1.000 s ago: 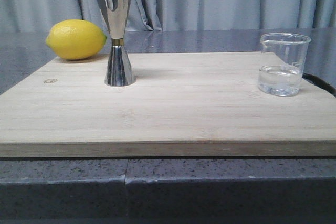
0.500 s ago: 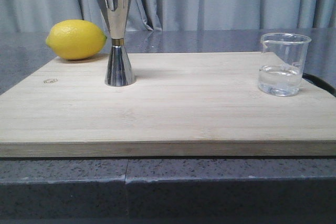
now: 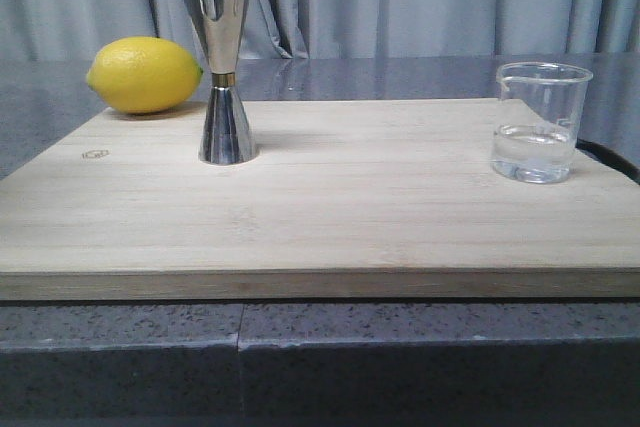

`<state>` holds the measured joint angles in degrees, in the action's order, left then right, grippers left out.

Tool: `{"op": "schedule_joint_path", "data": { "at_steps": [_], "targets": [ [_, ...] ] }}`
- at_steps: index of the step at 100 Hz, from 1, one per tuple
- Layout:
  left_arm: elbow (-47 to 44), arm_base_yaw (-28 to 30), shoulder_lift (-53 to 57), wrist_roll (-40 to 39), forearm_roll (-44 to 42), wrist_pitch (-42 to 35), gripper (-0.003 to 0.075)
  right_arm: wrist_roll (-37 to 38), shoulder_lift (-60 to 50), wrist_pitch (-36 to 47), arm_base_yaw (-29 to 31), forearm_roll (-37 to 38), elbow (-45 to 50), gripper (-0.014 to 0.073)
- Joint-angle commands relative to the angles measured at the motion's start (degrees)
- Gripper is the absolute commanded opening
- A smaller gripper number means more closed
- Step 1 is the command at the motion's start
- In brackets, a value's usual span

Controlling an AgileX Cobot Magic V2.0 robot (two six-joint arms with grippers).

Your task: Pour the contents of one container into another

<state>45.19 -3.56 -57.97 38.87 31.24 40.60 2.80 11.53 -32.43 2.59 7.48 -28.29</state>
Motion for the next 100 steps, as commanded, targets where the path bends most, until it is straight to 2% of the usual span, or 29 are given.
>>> {"op": "schedule_joint_path", "data": {
  "at_steps": [1, 13, 29, 41, 55, 73, 100],
  "targets": [
    [2.1, 0.2, -2.9, 11.3, 11.6, -2.6, 0.0576, -0.3, 1.3, 3.9, 0.5, 0.4, -1.9, 0.0566],
    [2.1, 0.2, -7.1, 25.8, 23.0, -1.5, 0.0576, -0.3, 1.3, 3.9, 0.5, 0.4, -1.9, 0.0566],
    [2.1, 0.5, -11.7, 39.7, 34.5, 0.8, 0.0576, -0.3, 1.3, 3.9, 0.5, 0.4, -1.9, 0.0566],
    [2.1, 2.8, -15.3, 50.3, 43.0, 7.8, 0.0576, -0.4, 1.3, 3.9, 0.5, 0.4, -1.9, 0.0566],
    [2.1, 6.0, -20.5, 63.8, 53.9, 21.7, 0.0576, -0.6, 1.3, 3.9, 0.5, 0.4, -1.9, 0.0566],
    [2.1, 6.0, -26.0, 72.8, 58.5, 31.9, 0.0575, -0.6, 1.3, 3.8, 0.5, 0.5, -1.9, 0.0566],
    [2.1, 4.1, -30.9, 80.7, 60.8, 32.1, 0.0575, -0.7, 1.3, 3.6, 0.5, 0.5, -1.9, 0.0566]
  ]
}}
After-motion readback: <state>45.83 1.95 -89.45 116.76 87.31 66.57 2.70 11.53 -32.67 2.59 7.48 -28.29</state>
